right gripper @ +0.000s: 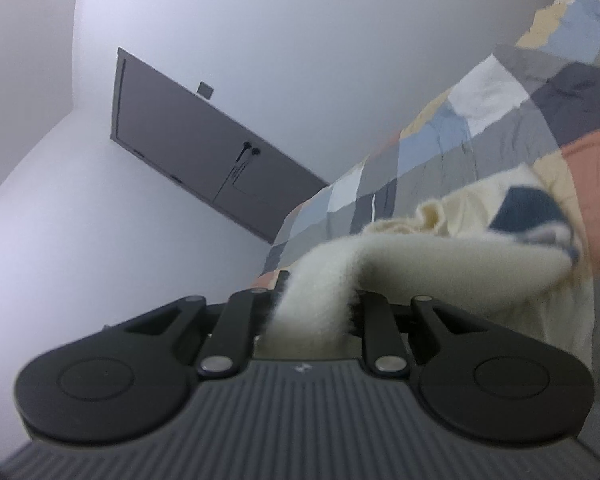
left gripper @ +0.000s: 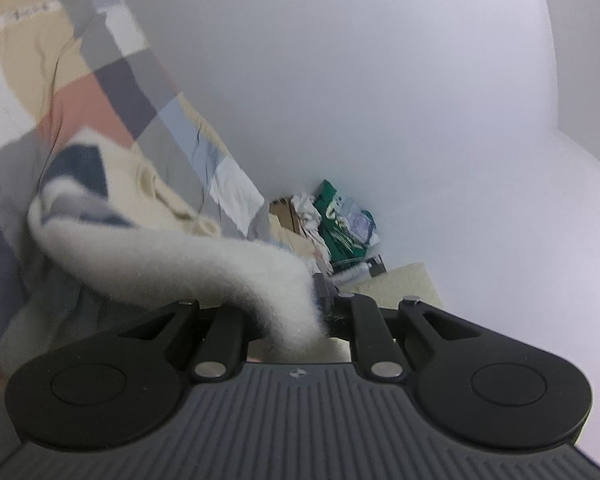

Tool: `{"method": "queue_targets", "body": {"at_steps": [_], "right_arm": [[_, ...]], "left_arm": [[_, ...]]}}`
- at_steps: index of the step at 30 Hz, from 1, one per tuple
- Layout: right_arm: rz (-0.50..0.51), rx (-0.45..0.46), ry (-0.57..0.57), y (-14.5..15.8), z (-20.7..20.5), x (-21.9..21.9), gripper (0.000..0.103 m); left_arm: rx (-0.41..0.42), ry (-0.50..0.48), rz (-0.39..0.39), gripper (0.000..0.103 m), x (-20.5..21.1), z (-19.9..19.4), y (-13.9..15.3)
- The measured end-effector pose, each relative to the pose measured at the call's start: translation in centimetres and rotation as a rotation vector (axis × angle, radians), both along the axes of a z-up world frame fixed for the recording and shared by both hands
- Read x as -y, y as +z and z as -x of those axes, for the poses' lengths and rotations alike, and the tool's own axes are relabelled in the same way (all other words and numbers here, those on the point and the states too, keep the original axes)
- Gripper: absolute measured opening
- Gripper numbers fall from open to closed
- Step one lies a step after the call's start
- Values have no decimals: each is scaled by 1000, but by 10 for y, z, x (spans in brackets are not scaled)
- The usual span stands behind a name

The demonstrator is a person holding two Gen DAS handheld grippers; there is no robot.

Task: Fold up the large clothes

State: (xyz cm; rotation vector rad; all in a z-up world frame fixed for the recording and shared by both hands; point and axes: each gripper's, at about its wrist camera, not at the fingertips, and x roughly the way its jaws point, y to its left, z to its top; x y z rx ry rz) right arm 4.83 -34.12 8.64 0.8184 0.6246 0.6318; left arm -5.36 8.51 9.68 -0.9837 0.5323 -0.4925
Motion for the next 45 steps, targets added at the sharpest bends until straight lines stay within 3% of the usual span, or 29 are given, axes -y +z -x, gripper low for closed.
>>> {"method": "queue_targets", "body": {"at_steps": [4,13,20,26,30,35,39,41,42,43,45], "right_arm": [[-22,-35,-19,-13,-32,-1,21],[-40,-100,-136,-45,-122,-17,21],[-38,-146,-169,-95,-193,-27,22],[20,-211,-150,-145,-238,-37,22],[40,-306,-149,-180,-267,-42,23],[48,-364,-145,-207,-284,-44,23],[40,-362,-145,-205,-278,-44,23],[34,-359,-146,-201,-273,-42,25],[26,-359,-144,-199,-271,-43,31],[17,-355,-140,-196,-268,-42,37],[-9,-335,-127,-188,-259,-40,70]], "left_arm": [[-2,55,-128,15,9,-42,2],[-16,153,-241,15,11,-157,-21],[-61,177,-261,15,4,-243,-70],[-188,165,-249,15,-14,-306,-137],[-280,153,-241,16,-23,-336,-176],[-321,144,-272,18,-23,-352,-196],[-300,131,-291,18,-21,-352,-195],[-283,120,-300,21,-17,-345,-189],[-277,116,-299,27,-17,-342,-187],[-271,113,-296,42,-16,-336,-182],[-240,118,-303,69,-13,-324,-172]]}}
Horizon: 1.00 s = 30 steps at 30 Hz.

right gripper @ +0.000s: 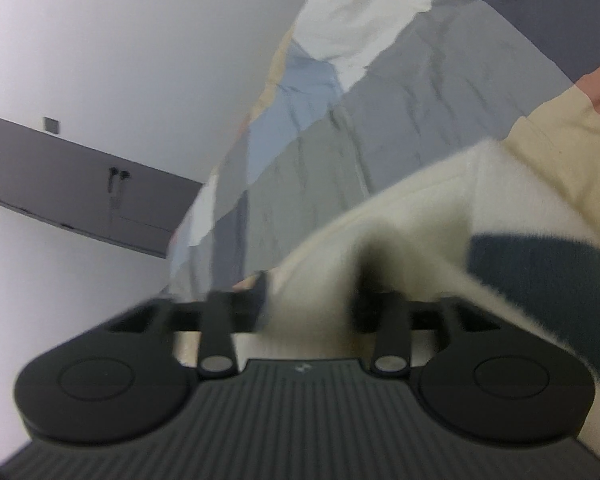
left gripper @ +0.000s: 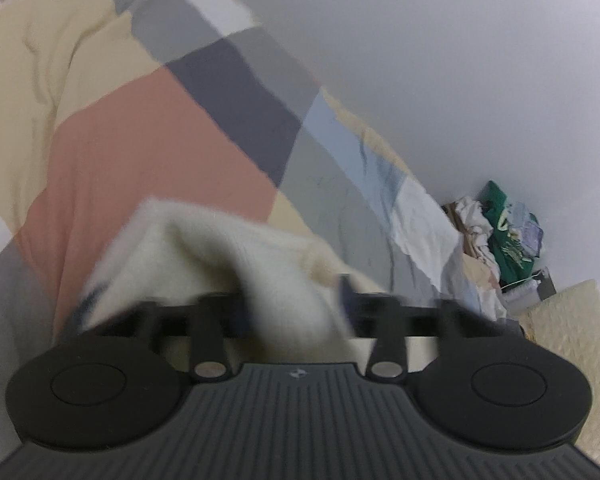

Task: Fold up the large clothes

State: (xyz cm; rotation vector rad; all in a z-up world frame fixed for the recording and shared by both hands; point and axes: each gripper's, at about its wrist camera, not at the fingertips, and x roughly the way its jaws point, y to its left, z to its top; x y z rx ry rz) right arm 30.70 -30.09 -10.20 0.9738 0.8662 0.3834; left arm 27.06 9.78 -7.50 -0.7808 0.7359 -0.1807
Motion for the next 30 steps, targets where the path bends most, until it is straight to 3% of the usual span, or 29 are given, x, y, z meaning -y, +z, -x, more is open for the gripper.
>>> {"method": "queue_targets", "body": {"at_steps": [2,4,8,13,16,19,20,21,30], "right_arm": [[-8,45,7,12,11,1,83],[-10,84,19,25,24,3,83],[-5,142,58,41,53,2,83],[135,220,129,59,83,-16,83],[253,265,151,67,91,-32,83],[314,255,174,60,91,-43,82],[337,246,182,57,90,-46,77],[367,236,190,53,89,-50,72],[665,234,251,30,70,-92,69]], "left_arm": [[38,-3,-29,74,4,13,13],[58,-16,-67,80,10,26,26],[119,-48,-148,84,25,59,47],[181,-121,-304,85,51,102,68],[150,-216,-361,85,67,111,64],[93,-243,-414,85,81,110,52],[76,-243,-425,85,83,108,47],[60,-237,-428,85,84,106,42],[7,-122,-470,85,70,77,18]]}}
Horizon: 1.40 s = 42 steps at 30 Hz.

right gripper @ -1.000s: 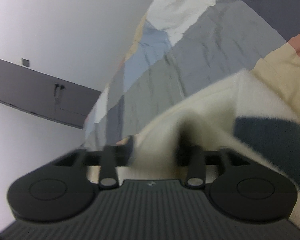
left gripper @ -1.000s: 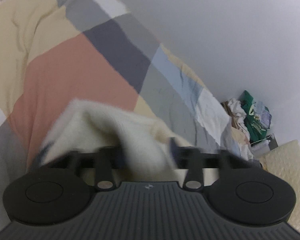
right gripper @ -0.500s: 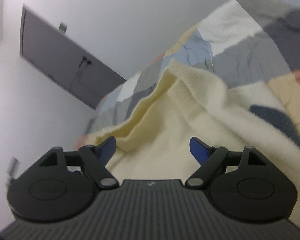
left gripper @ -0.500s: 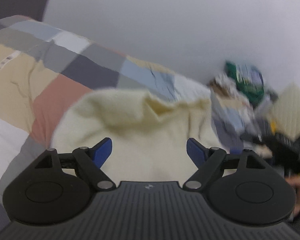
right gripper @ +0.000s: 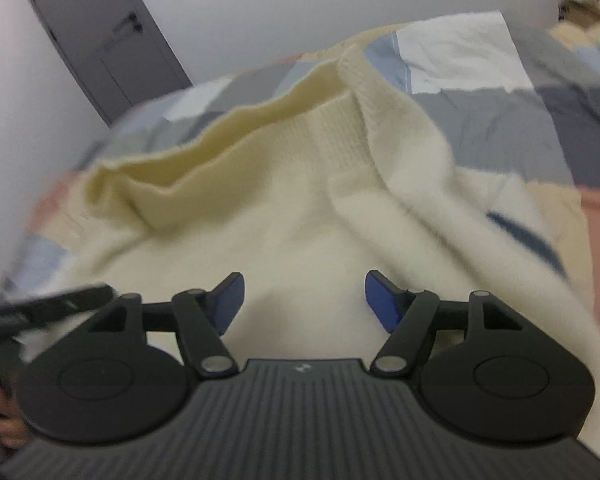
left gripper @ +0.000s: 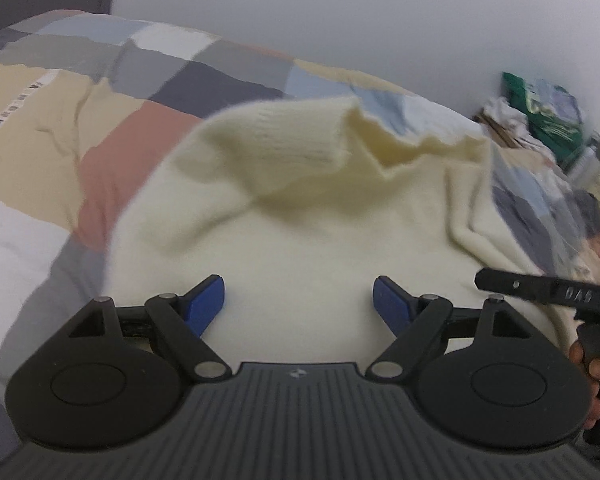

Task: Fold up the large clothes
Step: 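Press the folded sweater flat with both open grippers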

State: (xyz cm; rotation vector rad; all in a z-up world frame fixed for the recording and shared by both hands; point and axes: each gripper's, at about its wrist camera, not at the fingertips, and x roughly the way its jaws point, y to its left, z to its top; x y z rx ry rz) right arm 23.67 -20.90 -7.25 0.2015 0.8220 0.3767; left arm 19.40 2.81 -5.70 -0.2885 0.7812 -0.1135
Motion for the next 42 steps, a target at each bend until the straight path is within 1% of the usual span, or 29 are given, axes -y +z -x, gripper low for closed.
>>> {"method": "queue_targets", "body": {"at_steps": [2,5,7,12,14,19,21,22,23,24,27,28,32,33,34,36,37,39,42], "right_arm": [[65,14,-15,-8,-12,-6,68],[115,36,-40,-14,-28,-7,68],[135,51,-47,-15,-36,-6,68],[171,77,-53,-17,-54,4,68],[165,88,-68,-16,-60,7,68],[216,183,-146,-8,-73,18,68],[217,183,-171,-12,-79,27,68],[255,181,-207,-14,-81,31,69],[272,181,-235,-16,-84,37,71],[236,181,-242,-17,-85,46,69],[88,135,-268,-17,-87,70,70],[67,129,-261,-15,-88,74,70],[37,115,-207,-14,-85,71,70],[36,112,-189,-15,-84,67,58],[41,116,-166,-16,-82,64,48],[92,121,-136,-15,-79,52,22],[102,134,-118,-14,-78,48,18],[141,167,-111,-8,-73,42,16],[125,216,-163,6,-69,47,15]], "left_arm": [[1,27,-9,85,-4,-6,-3],[3,53,-21,85,-8,-15,-5],[10,66,-39,85,-9,-19,-6],[13,83,-49,85,-10,-26,-8],[15,87,-49,85,-10,-27,-8],[20,101,-45,85,-13,-28,-8],[19,109,-47,85,-13,-30,-8],[19,112,-53,85,-13,-30,-8],[22,110,-59,85,-13,-31,-8],[24,109,-58,85,-13,-30,-7],[29,107,-55,85,-14,-27,-6],[30,107,-58,85,-14,-26,-6],[31,110,-70,85,-13,-22,-4],[31,108,-78,85,-11,-22,-3],[32,107,-84,85,-11,-22,-3],[34,109,-85,85,-10,-22,-3],[36,110,-83,85,-10,-20,-3],[42,114,-73,85,-12,-18,-1],[58,127,-50,85,-15,-14,4]]}}
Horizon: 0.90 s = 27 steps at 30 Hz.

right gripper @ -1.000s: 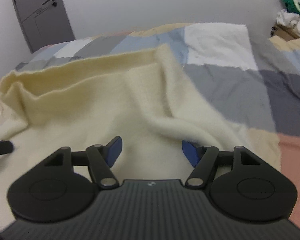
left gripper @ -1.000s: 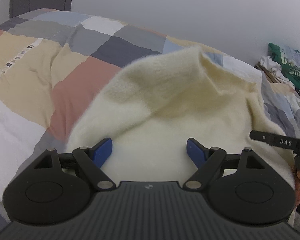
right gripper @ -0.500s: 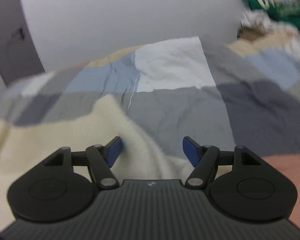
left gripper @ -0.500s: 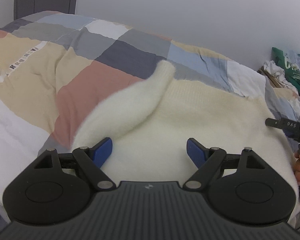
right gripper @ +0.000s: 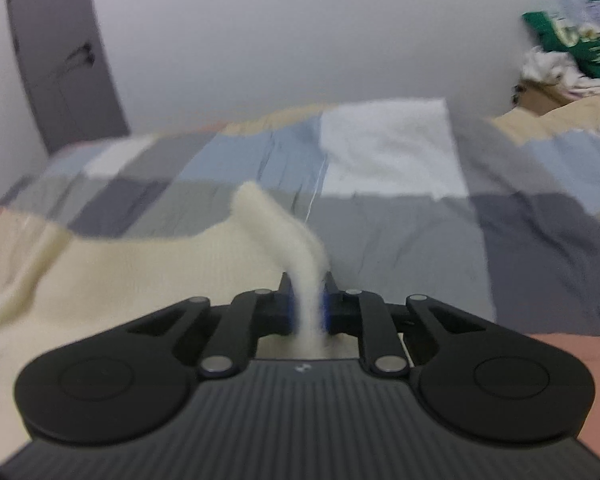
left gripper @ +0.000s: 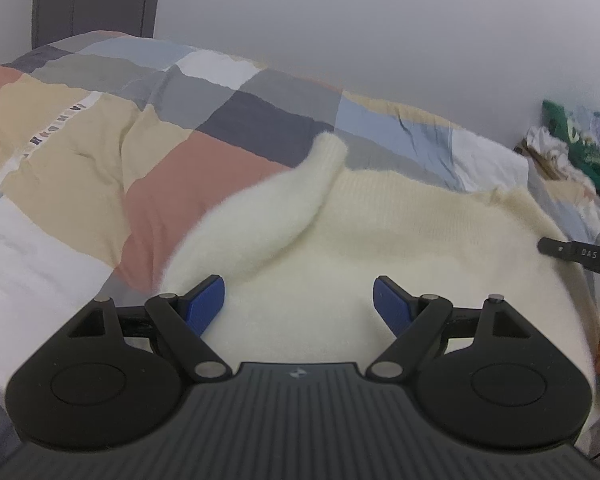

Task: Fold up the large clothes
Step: 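Press the folded sweater flat with both open grippers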

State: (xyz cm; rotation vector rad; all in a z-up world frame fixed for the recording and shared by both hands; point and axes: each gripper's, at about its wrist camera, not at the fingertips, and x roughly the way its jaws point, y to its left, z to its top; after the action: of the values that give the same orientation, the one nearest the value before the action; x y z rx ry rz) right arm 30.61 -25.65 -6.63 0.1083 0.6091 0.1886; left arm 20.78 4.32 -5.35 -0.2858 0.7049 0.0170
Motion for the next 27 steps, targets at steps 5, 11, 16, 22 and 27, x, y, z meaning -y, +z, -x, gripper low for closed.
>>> {"method": "queue_targets", "body": {"at_steps": [5,11,16,22,27], "right_arm": [[4,-7,-77,-5,-7,19,15],[33,-106,-87,-41,-21,19,17],[18,-93,-79,-35,-12,18,20],[16,-62,-106,-23,5,12,42],[-67,-20,-180,-2,34,12,76]], "left_arm": [[39,-7,14,85,-2,9,10],[-15,-24,-10,85,4,8,5],[-80,-21,-2,85,2,1,-11],[-51,-31,-30,85,5,17,-2],[-22,-36,-50,85,12,40,13]]}}
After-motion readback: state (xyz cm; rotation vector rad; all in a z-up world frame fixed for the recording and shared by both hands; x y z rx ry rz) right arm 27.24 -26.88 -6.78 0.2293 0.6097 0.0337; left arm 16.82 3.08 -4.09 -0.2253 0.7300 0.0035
